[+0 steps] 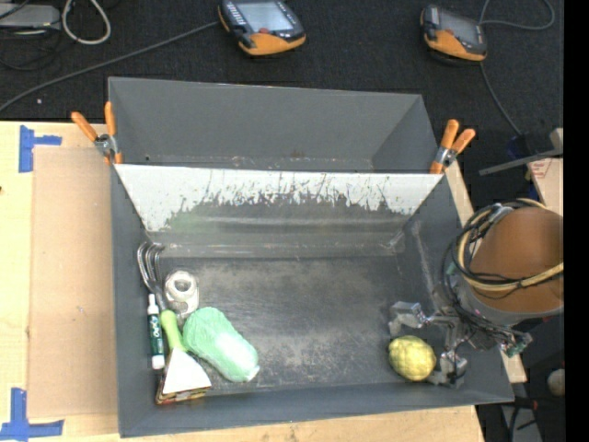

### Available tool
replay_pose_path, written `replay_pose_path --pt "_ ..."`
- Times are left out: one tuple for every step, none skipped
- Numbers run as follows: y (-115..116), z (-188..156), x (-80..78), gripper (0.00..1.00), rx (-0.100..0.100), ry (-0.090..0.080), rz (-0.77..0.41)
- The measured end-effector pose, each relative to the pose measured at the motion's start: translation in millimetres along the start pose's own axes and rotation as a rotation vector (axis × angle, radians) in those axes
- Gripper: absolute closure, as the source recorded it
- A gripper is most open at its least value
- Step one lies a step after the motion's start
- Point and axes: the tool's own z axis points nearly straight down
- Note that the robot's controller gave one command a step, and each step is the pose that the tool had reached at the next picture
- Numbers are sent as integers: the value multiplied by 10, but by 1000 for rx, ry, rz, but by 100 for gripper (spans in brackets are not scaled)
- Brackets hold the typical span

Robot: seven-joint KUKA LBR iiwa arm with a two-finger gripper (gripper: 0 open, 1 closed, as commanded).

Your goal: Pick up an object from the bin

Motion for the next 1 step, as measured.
replay_pose_path --pt "106 103 -151 0 -18 -4 -291"
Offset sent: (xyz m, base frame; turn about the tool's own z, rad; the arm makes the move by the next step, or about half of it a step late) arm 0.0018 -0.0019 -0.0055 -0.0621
